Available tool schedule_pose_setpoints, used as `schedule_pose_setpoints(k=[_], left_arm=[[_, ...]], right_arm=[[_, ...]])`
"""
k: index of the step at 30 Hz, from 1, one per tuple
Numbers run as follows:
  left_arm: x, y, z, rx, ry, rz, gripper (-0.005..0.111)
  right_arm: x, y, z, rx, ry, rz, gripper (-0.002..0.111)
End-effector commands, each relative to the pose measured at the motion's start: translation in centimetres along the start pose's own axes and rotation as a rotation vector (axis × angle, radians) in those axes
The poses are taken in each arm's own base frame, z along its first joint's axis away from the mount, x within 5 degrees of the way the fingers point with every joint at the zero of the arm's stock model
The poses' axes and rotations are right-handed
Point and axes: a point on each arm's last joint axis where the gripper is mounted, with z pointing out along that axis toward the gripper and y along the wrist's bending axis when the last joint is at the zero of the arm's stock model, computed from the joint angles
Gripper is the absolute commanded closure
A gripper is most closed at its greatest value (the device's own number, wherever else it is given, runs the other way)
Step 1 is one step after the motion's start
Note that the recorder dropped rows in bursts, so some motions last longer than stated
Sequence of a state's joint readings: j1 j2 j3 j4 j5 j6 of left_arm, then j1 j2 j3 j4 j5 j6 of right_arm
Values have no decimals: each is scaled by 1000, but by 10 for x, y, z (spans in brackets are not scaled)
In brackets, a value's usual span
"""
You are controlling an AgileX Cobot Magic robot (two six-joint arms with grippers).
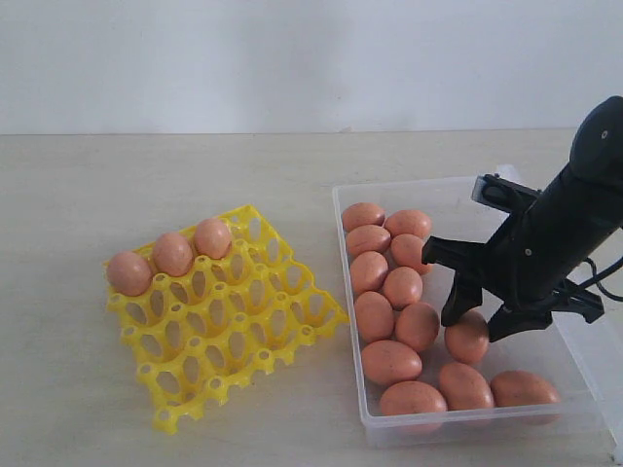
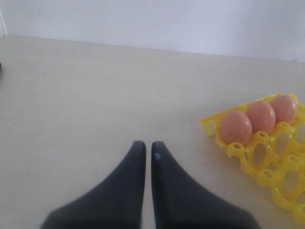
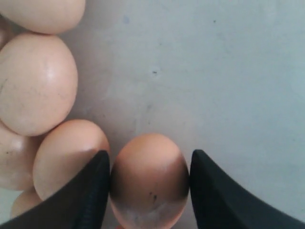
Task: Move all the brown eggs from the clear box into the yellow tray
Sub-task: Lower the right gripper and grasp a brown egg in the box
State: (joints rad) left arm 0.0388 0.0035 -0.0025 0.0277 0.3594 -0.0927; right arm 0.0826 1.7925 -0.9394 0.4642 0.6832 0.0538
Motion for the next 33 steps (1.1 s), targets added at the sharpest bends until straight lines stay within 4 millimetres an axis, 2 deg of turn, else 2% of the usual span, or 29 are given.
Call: schedule_pose_setpoints(k=[1,3,6,7,25,33], left_arm=[[0,0,0,-2,-5,2,103],[0,0,0,-2,-5,2,103],[0,0,0,-2,-5,2,103],[0,0,0,-2,-5,2,103],[0,0,0,-2,-5,2,103],[0,0,0,-2,-5,2,103]], right_arm=[[1,-1,0,3,8,-10,72],[1,-1,0,4,5,-15,81],[0,-1,0,3,-4,-15,105],[0,-1,0,3,-6,-15,108],[-8,-2,-3,14,-100,-93,108],[-15,5,-23,-8,-249,-139,108]])
